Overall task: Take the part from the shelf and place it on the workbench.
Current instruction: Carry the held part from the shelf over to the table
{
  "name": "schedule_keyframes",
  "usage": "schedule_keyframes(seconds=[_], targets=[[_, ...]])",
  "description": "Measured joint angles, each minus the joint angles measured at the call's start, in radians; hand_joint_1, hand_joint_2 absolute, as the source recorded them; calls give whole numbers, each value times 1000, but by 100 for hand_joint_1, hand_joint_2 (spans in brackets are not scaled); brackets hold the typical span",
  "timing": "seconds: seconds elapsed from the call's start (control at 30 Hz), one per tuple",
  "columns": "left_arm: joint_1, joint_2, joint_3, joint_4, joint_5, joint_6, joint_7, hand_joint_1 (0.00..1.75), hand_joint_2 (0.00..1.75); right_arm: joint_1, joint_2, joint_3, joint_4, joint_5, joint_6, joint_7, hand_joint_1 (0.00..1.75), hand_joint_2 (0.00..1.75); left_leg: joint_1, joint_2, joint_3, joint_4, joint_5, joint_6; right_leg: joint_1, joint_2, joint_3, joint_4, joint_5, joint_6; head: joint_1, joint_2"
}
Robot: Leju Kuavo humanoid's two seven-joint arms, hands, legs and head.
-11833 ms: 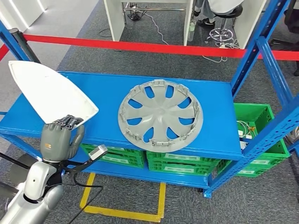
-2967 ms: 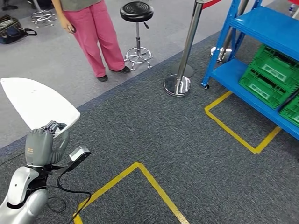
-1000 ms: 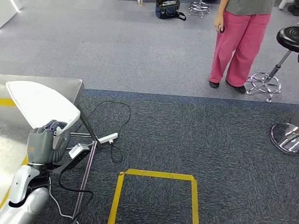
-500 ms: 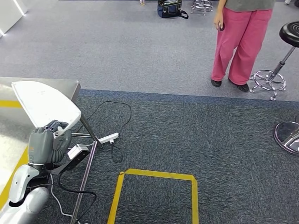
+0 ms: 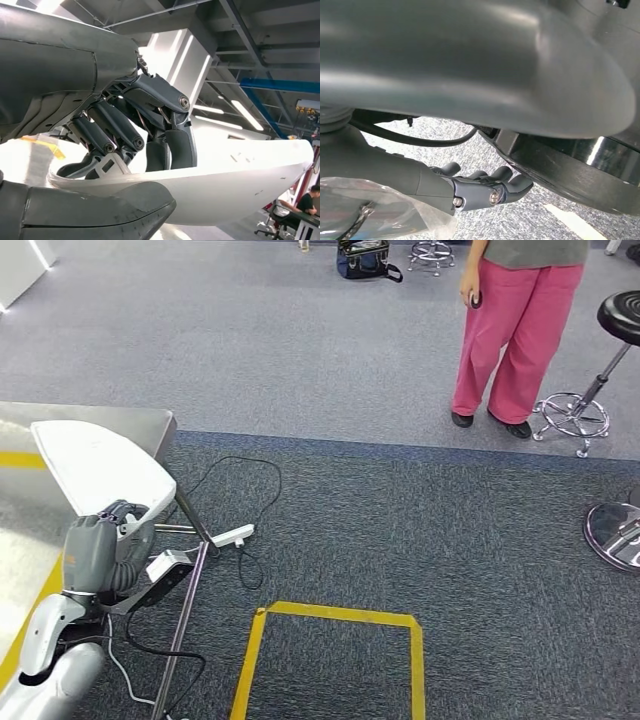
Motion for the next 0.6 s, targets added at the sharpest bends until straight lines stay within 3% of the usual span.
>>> schedule_keyframes(seconds=[0.13,0.23,0.3,0.37,0.4,0.43,0.47,0.53,0.6], targets=[[2,2,0,-2,0,0,0,175,175,0,0,-1,0,1,0,1,0,0,-3,0,-2,7,-5,13,-3,0,2,-2,1,8,0,0],[2,4,1,-9,0,0,0,175,175,1,-1,-3,0,2,0,1,0,0,2,2,10,-18,4,24,-2,-1,-1,2,-8,18,1,0],[2,3,1,-13,0,0,0,175,175,1,-2,-3,0,2,0,1,0,0,9,4,21,-37,12,29,-2,-1,-39,78,-51,25,5,0],[5,3,0,-13,-1,-1,0,175,175,0,-3,-4,0,3,0,1,0,0,9,5,23,-40,11,32,-5,-2,-109,213,-108,34,7,0],[8,3,-1,-13,-2,-1,0,175,175,0,-3,-4,0,4,0,1,0,0,10,6,24,-39,9,30,-7,-2,-136,261,-119,39,7,0],[10,2,-1,-13,-3,-1,0,175,175,0,-4,-4,0,5,0,1,0,0,11,5,25,-38,7,28,-9,-3,-146,272,-110,43,7,0],[12,2,-2,-13,-5,-1,0,175,175,0,-4,-5,0,5,0,1,0,0,14,4,28,-37,4,23,-12,-3,-134,241,-82,47,7,0],[12,2,-1,-14,-6,-1,2,175,175,1,-5,-6,0,5,0,3,0,0,17,1,31,-27,-7,9,-21,-1,-69,106,-14,57,9,0],[12,3,0,-16,-7,-1,4,175,175,3,-5,-6,-1,6,0,3,0,0,14,-2,28,-11,-19,-6,-26,7,-23,19,9,50,13,0]])
